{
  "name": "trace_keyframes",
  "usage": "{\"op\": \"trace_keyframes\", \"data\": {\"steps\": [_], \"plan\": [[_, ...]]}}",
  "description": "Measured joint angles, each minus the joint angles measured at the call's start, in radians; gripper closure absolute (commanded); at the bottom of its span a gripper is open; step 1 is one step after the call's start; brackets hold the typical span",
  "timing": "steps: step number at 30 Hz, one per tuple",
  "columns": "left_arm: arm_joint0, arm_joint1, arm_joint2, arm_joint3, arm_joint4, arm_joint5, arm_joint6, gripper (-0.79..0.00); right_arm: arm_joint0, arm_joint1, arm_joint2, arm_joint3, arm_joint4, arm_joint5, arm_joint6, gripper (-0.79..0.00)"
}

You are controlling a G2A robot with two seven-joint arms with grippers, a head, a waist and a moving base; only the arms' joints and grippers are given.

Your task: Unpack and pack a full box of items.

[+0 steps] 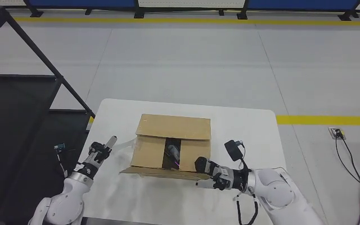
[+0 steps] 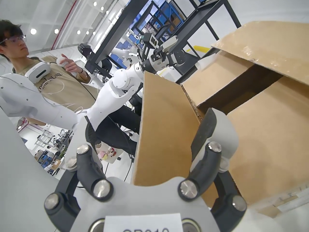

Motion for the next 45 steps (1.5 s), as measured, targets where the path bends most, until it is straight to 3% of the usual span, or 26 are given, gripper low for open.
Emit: {"op": "trace_keyframes", "data": {"steps": [15, 33, 45], "plan": [[0.021, 0.011, 0.006, 0.002, 0.06, -0.114, -0.066, -0.785, 0.004, 0.013, -0.047, 0.001, -0.004, 0.015, 0.049, -0.785], [0.034, 0.012, 0.008, -0.003, 0.067, -0.129, -0.055, -0.785, -0.006, 0.014, -0.058, -0.003, 0.008, 0.051, 0.0, -0.785], [0.044, 0.015, 0.01, -0.013, 0.068, -0.129, -0.047, -0.785, 0.03, 0.021, -0.12, 0.014, 0.043, 0.042, 0.116, -0.785]]}}
